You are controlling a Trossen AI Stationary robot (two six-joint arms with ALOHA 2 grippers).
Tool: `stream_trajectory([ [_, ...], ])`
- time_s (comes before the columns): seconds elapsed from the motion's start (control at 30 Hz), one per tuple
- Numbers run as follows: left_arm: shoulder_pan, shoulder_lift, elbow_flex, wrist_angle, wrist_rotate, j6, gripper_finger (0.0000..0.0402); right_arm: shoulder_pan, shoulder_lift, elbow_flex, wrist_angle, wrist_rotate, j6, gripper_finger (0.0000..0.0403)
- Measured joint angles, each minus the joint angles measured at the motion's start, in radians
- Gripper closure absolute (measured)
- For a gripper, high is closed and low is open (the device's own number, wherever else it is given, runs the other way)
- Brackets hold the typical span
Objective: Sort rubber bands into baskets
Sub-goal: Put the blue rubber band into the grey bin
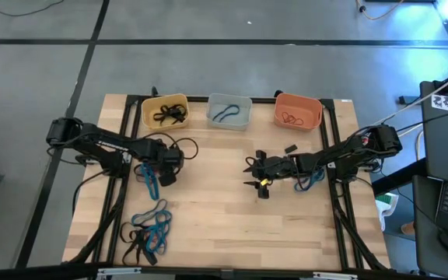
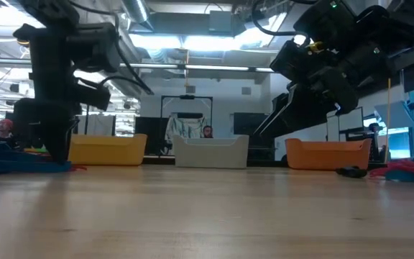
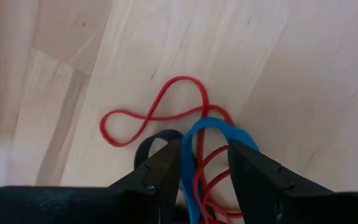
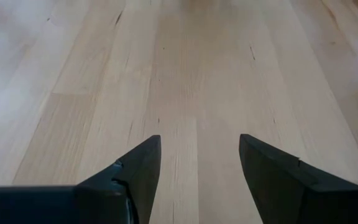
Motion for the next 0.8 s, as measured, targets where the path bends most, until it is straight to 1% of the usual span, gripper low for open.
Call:
stream_trajectory([
  [0.1, 0.001, -0.001, 0.002, -0.026, -0.002, 0.016, 0.0271, 0.0, 0.0, 0.0, 0.0, 0.0, 0.0, 0.0185],
  [0.27, 0.0, -0.002, 0.039, -0.08, -0.006, 0.008, 0.0271, 0.0, 0.0, 0.0, 0.0, 0.017, -0.001, 0.0185],
  [0.43, 0.005, -0.002, 0.051, -0.088, -0.057, 0.023, 0.0271, 0.0, 0.0, 0.0, 0.0, 0.024, -0.001, 0.0185],
  [0.53, 0.007, -0.002, 0.035, -0.048, -0.049, 0.041, 0.0271, 0.0, 0.0, 0.0, 0.0, 0.024, -0.001, 0.0185],
  [0.6, 0.007, -0.002, 0.015, -0.018, 0.01, 0.08, 0.0271, 0.0, 0.0, 0.0, 0.0, 0.024, -0.001, 0.0185],
  [0.67, 0.006, 0.0, 0.003, 0.006, 0.038, 0.089, 0.0271, 0.0, 0.0, 0.0, 0.0, 0.024, -0.001, 0.0185],
  [0.73, 0.007, 0.0, -0.001, 0.005, 0.03, 0.084, 0.0271, 0.0, 0.0, 0.0, -0.001, 0.024, -0.001, 0.0185],
  [0.8, 0.007, 0.0, -0.002, 0.006, -0.005, 0.071, 0.0271, 0.0, 0.0, 0.0, -0.001, 0.024, -0.001, 0.0185],
])
